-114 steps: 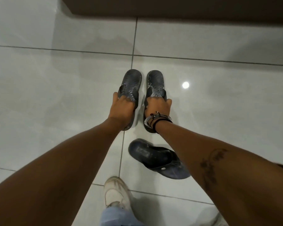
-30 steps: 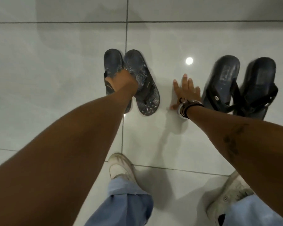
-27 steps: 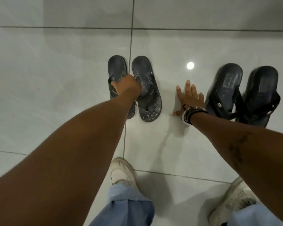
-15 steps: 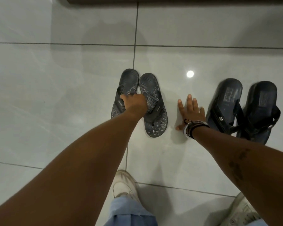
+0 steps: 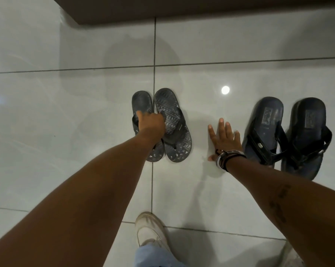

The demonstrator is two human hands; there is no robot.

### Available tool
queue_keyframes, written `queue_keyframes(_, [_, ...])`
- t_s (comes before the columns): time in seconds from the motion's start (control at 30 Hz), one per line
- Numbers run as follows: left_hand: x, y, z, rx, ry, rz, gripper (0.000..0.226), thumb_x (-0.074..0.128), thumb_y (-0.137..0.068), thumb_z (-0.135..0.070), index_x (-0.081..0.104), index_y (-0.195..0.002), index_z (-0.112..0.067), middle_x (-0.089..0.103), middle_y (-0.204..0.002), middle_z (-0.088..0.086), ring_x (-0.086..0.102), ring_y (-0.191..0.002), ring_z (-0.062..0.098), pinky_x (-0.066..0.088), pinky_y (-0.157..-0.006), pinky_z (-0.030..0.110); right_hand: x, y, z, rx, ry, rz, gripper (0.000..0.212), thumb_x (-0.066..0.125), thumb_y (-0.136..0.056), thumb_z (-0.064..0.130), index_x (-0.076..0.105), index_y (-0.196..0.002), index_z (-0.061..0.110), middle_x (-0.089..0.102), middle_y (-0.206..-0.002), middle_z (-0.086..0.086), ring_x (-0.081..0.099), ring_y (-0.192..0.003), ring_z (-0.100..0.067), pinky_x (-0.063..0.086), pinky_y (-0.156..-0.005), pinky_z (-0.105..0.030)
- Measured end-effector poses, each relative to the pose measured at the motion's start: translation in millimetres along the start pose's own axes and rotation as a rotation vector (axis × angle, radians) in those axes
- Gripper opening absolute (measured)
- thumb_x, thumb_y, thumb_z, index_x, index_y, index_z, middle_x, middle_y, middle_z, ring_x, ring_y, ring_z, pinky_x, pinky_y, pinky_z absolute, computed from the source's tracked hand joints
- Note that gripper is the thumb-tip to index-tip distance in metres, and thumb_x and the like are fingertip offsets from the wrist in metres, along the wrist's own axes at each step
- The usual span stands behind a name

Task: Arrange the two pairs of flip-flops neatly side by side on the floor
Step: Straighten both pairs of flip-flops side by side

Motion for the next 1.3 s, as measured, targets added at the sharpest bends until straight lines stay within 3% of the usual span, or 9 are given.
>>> queue_keyframes(0.23, [-32.8,-26.9,19.1,0.028,-0.082,-0.084,0.008,0.057,-0.090,-0.021,0.065,-0.091,-0.019,0.070,-0.086,0.003,0.062,-0.092,0.029,0.034,-0.102,0.049,3.2,-3.1,-0.1,-0.009,0.018,0.009,0.120,0.069,-0.075,0.059,-0.019,-0.150,0.024,-0.026,-0.157,-0.020,-0.012,-0.147,-0.039,0.008,-0.120,-0.055])
queue_keyframes(0.43, [-38.8,-45.5,22.2,0.011,-0.112,-0.053,0.016,0.053,-0.094,-0.023,0.066,-0.101,-0.015,0.070,-0.098,0.007,0.060,-0.106,0.032,0.021,-0.110,0.055,7.8,-7.9,-0.9,-0.016,0.030,-0.002,0.122,0.069,-0.073,0.061,-0.019,-0.150,0.025,-0.026,-0.157,-0.020,-0.013,-0.147,-0.039,0.006,-0.120,-0.056])
queue_keyframes(0.73, [-38.2,-50.2,19.6,0.010,-0.169,-0.019,0.026,0.056,-0.095,-0.031,0.061,-0.117,-0.019,0.067,-0.114,0.008,0.051,-0.119,0.033,0.016,-0.112,0.057,11.0,-9.3,-3.8,-0.036,0.019,-0.005,0.122,0.068,-0.073,0.063,-0.019,-0.150,0.024,-0.026,-0.157,-0.020,-0.014,-0.147,-0.039,0.003,-0.119,-0.057])
queue_keyframes(0.9, [-39.7,-43.5,20.2,-0.074,-0.178,-0.011,0.025,0.054,-0.096,-0.029,0.063,-0.115,-0.016,0.067,-0.114,0.012,0.049,-0.122,0.035,0.014,-0.113,0.062,7.7,-6.0,-2.3,-0.044,0.006,-0.010,0.119,0.067,-0.075,0.061,-0.016,-0.151,0.023,-0.025,-0.157,-0.021,-0.014,-0.147,-0.040,0.003,-0.119,-0.059])
queue_keyframes(0.97, [-42.6,-37.7,19.4,-0.173,-0.182,-0.041,0.029,0.053,-0.094,-0.038,0.064,-0.110,-0.016,0.067,-0.110,0.014,0.051,-0.119,0.037,0.015,-0.111,0.068,5.1,-2.6,-1.7,-0.041,-0.004,0.012,0.114,0.066,-0.077,0.060,-0.012,-0.152,0.022,-0.023,-0.158,-0.021,-0.012,-0.147,-0.040,0.003,-0.118,-0.060])
queue_keyframes(1.03, [-49.4,-31.5,12.9,-0.265,-0.142,-0.103,0.045,0.042,-0.096,-0.046,0.063,-0.115,-0.010,0.061,-0.118,0.020,0.049,-0.120,0.041,0.014,-0.109,0.072,-4.3,1.2,-2.2,-0.057,-0.045,0.030,0.101,0.059,-0.083,0.058,-0.002,-0.153,0.021,-0.017,-0.160,-0.017,-0.006,-0.148,-0.037,0.002,-0.118,-0.060])
queue_keyframes(1.1, [-59.3,-30.6,-11.8,-0.249,-0.038,-0.190,0.055,0.028,-0.100,-0.044,0.057,-0.127,-0.006,0.053,-0.133,0.024,0.043,-0.128,0.043,0.012,-0.110,0.071,-27.5,9.0,-20.1,-0.022,-0.144,-0.076,0.078,0.052,-0.090,0.049,0.018,-0.151,0.015,-0.002,-0.163,-0.012,0.011,-0.148,-0.031,0.008,-0.119,-0.057])
queue_keyframes(1.2, [-70.4,-32.7,-75.1,-0.024,0.045,-0.223,0.052,0.026,-0.102,-0.039,0.046,-0.138,-0.008,0.038,-0.149,0.022,0.030,-0.140,0.037,0.014,-0.114,0.063,-59.3,27.2,-82.4,0.172,-0.249,-0.378,0.048,0.047,-0.092,0.033,0.045,-0.136,0.012,0.030,-0.153,-0.013,0.035,-0.135,-0.031,0.024,-0.114,-0.053])
queue_keyframes(1.3, [-69.8,-30.6,-139.0,0.162,0.163,-0.155,0.055,0.030,-0.103,-0.039,0.027,-0.149,-0.009,0.016,-0.159,0.020,0.015,-0.147,0.033,0.009,-0.118,0.055,-40.9,44.9,-162.6,0.514,-0.332,-0.378,0.047,0.055,-0.088,0.031,0.049,-0.129,0.009,0.046,-0.133,-0.018,0.044,-0.122,-0.038,0.033,-0.105,-0.055])
Point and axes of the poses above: each hand's wrist, its own y-axis away from the middle knuckle, its own x-axis out of the palm, z = x × y, the point moved 8 cm from there along -y, towards the middle knuckle
